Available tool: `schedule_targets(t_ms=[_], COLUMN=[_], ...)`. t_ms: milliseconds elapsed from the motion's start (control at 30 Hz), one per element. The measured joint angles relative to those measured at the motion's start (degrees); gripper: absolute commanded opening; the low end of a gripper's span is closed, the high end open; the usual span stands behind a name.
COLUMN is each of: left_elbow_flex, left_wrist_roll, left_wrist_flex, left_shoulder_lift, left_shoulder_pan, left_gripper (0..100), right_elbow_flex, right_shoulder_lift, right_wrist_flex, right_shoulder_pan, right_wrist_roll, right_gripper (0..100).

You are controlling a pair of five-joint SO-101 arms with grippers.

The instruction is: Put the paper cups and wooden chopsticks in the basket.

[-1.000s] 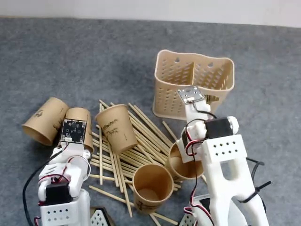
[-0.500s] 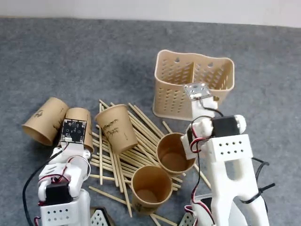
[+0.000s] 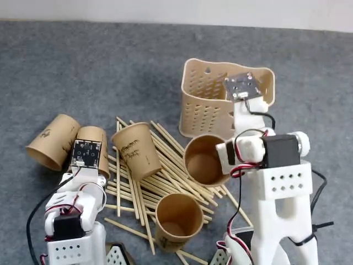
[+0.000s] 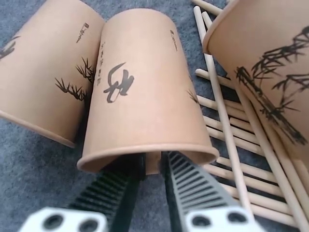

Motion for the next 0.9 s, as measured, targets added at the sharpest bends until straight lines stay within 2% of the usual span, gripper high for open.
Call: schedule_targets(t_ms=[600, 767, 900], left_elbow_flex=[0.00, 0.00, 0.00], left_wrist_roll=[0.00, 0.00, 0.00], left_wrist_flex=[0.00, 0.00, 0.00], left_shoulder_lift=[0.00, 0.00, 0.00], left_shoulder_pan=[0.00, 0.00, 0.00], left_gripper=[7, 7, 7], right_elbow_flex=[-29.98, -35.43, -34.55], right_shoulder_lift=[-0.09, -0.18, -0.26], right_wrist_flex=[0.09, -0.35, -5.01], right_shoulder_pan=[0.18, 6.07, 12.04], right_wrist_roll=[-4.84, -4.92, -4.92], right_gripper=[0.5, 0.5, 0.5])
